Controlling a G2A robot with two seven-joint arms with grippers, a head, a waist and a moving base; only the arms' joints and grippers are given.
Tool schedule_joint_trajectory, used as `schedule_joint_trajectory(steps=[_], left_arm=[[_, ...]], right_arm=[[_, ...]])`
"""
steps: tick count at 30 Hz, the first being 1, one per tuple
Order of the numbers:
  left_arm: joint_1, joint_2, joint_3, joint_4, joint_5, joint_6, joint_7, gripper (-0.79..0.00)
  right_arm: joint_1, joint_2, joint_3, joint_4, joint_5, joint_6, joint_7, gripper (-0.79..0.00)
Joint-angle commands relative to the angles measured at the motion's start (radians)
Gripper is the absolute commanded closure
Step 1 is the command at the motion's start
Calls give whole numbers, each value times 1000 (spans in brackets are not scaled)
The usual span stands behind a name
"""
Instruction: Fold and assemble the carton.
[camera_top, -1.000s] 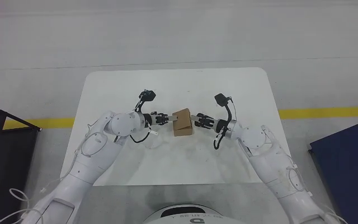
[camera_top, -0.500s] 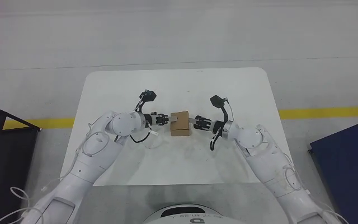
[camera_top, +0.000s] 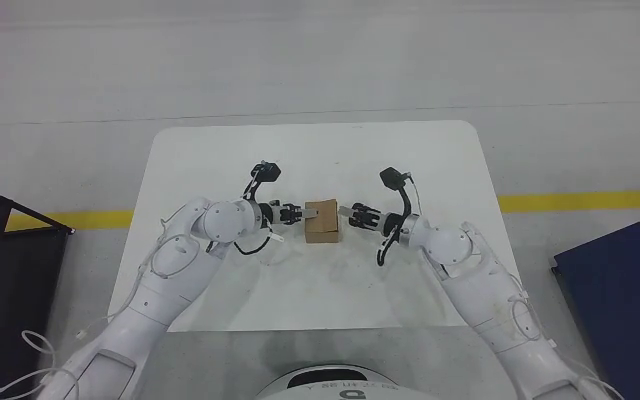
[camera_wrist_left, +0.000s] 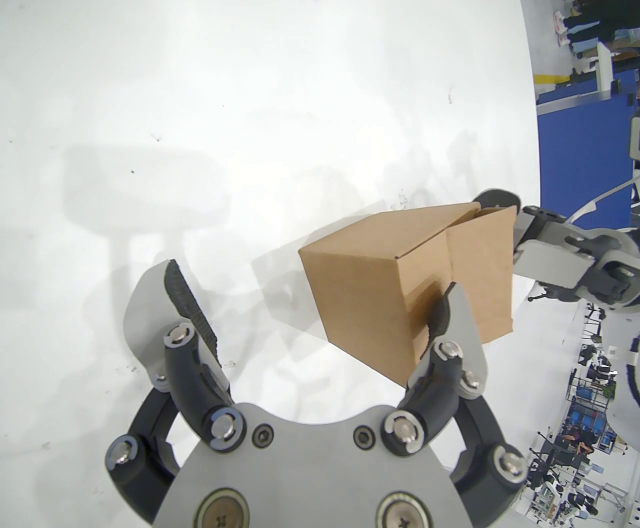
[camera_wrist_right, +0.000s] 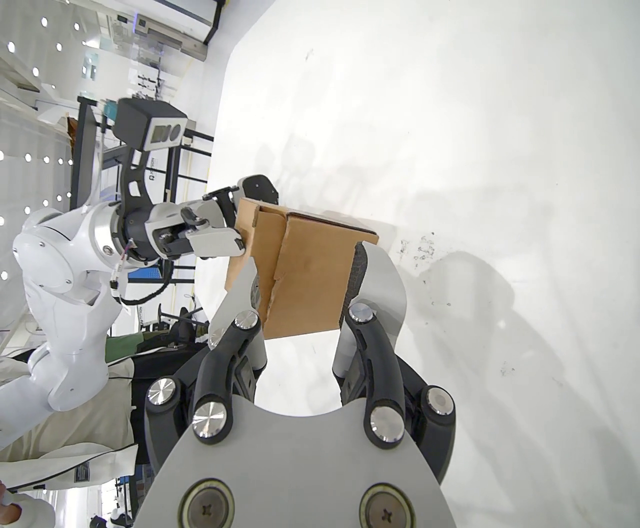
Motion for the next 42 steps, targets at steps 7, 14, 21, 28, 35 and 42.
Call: schedule_joint_trajectory(steps=[7,14,21,28,35,42], left_arm=[[3,0,-3,-3,2,-3,-1,-785],[6,0,-6,-6,0,-6,-1,-785],[8,0,-9,-6,-2,-11,-1,-785],[9,0,-10,-5,-2,-12,1,-785],[11,-1,-8,-8,-3,-13,0,-785],[12,-2,-10,-13,-6,-16,5,-785]], right_arm=[[0,0,-14,-10,-1,-3,13,-348],[37,-7,-39,42,-3,36,10,-219],[45,-8,-41,55,0,44,4,-206],[44,-7,-33,43,13,39,-5,-317],[69,-10,-61,51,-30,62,-2,-286],[80,-13,-73,56,-57,94,-17,-246]])
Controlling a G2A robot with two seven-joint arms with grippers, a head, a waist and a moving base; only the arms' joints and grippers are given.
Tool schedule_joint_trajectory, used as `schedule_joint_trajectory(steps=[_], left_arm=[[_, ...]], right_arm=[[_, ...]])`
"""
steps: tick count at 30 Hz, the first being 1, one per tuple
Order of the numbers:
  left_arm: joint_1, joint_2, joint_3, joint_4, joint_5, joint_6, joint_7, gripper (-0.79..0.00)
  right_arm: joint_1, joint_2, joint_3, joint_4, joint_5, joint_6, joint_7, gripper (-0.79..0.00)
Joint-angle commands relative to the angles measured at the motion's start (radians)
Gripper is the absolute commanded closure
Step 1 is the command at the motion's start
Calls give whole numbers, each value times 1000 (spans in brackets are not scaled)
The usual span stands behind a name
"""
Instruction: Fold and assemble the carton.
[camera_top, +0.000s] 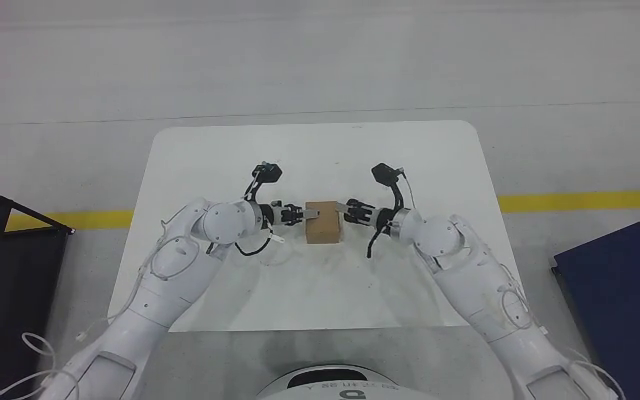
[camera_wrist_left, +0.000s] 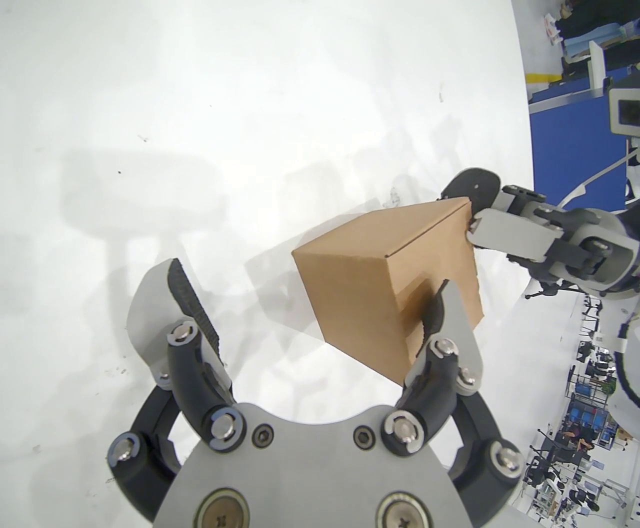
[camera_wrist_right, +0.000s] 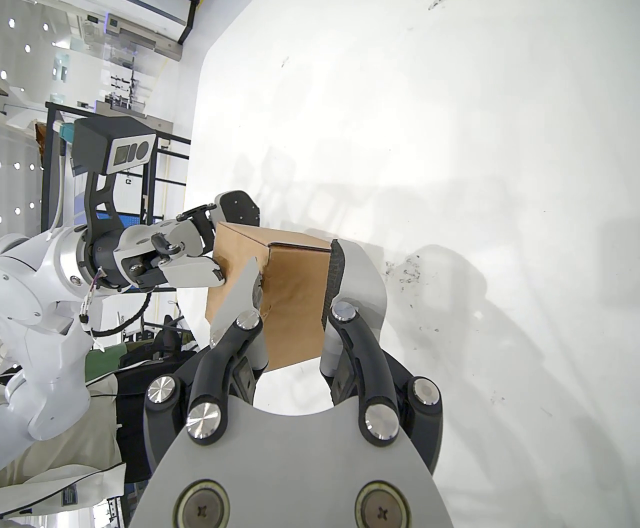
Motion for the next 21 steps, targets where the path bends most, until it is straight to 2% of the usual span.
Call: schedule_joint_trajectory(steps=[1,6,8,9,14,18,21], left_arm=[[1,0,-4,-4,-8,-3,4,-785],[16,6,-62,-26,-98,-22,16,-785],[30,13,-109,-36,-144,-30,18,-785],[41,18,-138,-41,-166,-35,20,-785],[120,49,-328,-75,-259,-61,46,-785],[209,71,-471,-123,-309,-83,68,-785],[259,77,-523,-154,-337,-95,81,-785]], right_arm=[[-5,2,10,-12,1,-4,-6,-249],[-51,14,59,-93,-7,-18,-27,-234],[-75,20,79,-146,-27,-21,-38,-111],[-87,23,87,-176,-40,-20,-44,0],[-106,25,62,-275,-68,-41,-11,0],[-36,7,-31,-213,-96,-26,3,0],[12,-6,-70,-161,-81,-29,4,0]])
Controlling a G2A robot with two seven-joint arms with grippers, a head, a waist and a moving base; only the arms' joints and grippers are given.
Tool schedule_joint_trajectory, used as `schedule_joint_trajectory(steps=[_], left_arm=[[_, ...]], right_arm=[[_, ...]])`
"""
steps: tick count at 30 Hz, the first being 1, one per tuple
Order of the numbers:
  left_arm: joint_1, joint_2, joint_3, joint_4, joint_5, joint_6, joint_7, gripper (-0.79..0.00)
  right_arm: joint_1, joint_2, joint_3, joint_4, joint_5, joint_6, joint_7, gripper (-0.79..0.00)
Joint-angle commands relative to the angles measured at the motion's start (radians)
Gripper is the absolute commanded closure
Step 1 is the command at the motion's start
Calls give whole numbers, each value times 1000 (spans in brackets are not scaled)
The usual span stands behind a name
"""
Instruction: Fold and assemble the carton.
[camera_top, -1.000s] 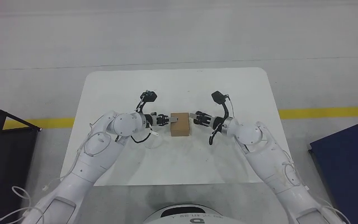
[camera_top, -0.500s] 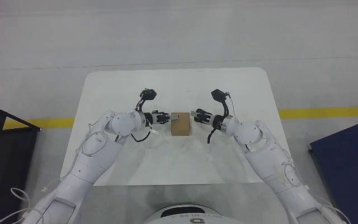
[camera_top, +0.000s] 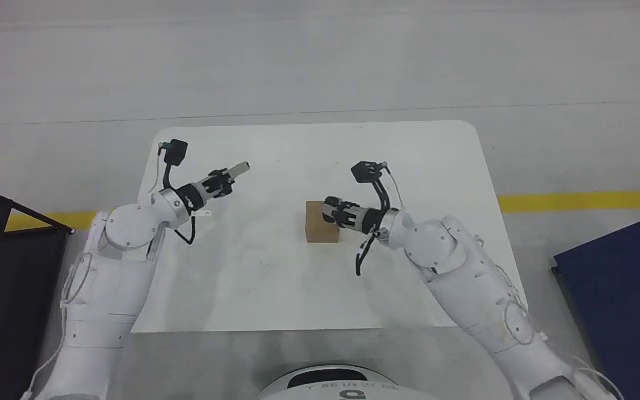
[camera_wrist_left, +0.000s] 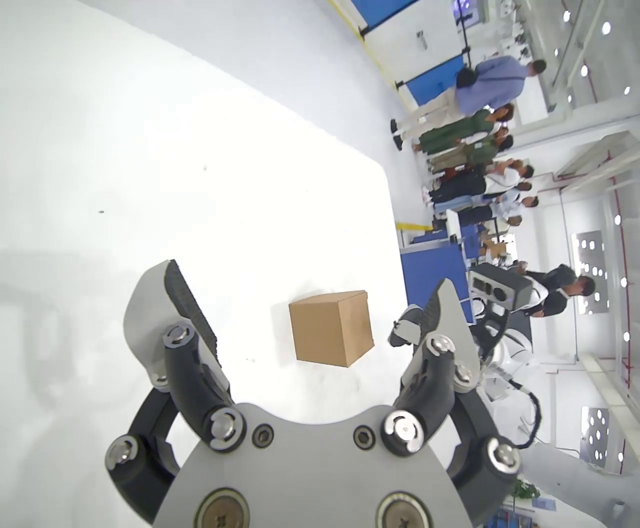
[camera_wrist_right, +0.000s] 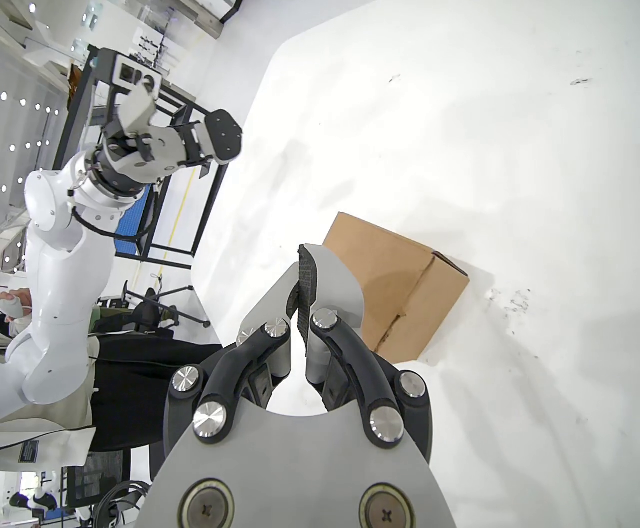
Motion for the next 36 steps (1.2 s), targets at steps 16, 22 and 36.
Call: schedule_joint_trajectory(steps=[16,22,36], left_arm=[[10,1,-9,-5,-5,-2,4,-785],[10,1,-9,-5,-5,-2,4,-785],[10,1,-9,-5,-5,-2,4,-785]], right_arm=[[84,-22,-60,113,-5,19,21,0],[71,-19,-49,90,-6,14,30,0],[0,4,70,39,53,-20,32,0]])
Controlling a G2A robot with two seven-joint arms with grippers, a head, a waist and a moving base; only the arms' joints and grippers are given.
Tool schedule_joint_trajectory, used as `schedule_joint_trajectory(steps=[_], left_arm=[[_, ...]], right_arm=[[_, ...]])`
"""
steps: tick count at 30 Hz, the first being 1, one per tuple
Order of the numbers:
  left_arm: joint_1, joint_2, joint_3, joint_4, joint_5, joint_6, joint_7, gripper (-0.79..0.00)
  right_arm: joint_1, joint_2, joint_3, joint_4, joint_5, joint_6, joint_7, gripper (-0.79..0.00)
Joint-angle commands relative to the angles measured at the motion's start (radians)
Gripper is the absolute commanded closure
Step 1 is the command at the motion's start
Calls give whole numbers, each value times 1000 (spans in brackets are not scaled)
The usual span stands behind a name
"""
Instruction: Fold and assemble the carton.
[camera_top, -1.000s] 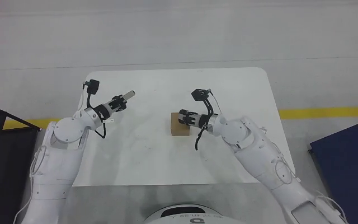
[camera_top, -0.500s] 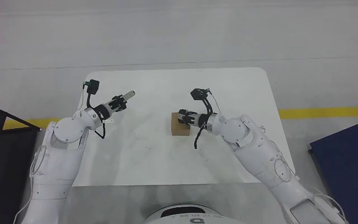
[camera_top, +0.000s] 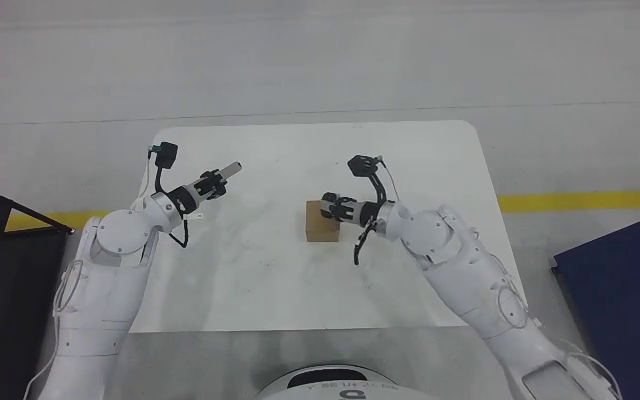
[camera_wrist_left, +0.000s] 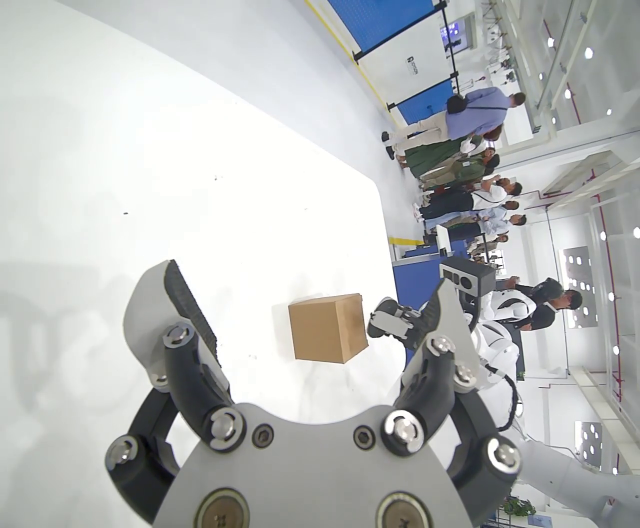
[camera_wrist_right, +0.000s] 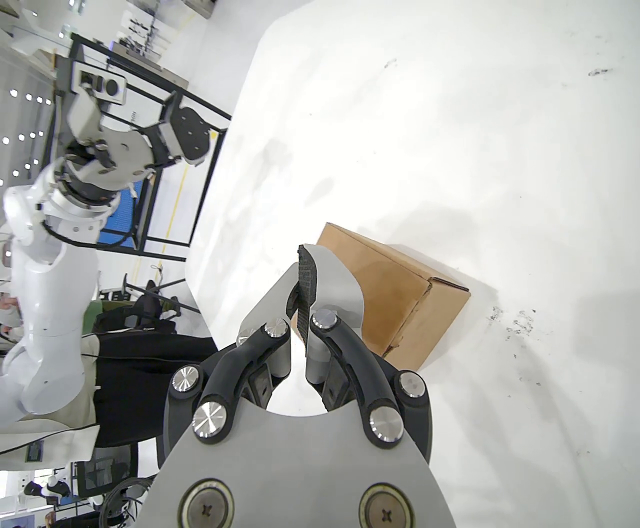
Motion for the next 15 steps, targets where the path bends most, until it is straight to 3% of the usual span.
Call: schedule_joint_trajectory(steps=[1,5,8,15], left_arm=[[0,0,0,0,0,0,0,-785],[0,0,0,0,0,0,0,-785],[0,0,0,0,0,0,0,-785],[0,0,0,0,0,0,0,-785]], right_arm=[[-38,12,58,-8,3,1,-8,0],[-91,28,127,12,1,22,3,0],[-91,30,109,33,5,28,73,0],[-41,13,11,60,-2,23,100,0]])
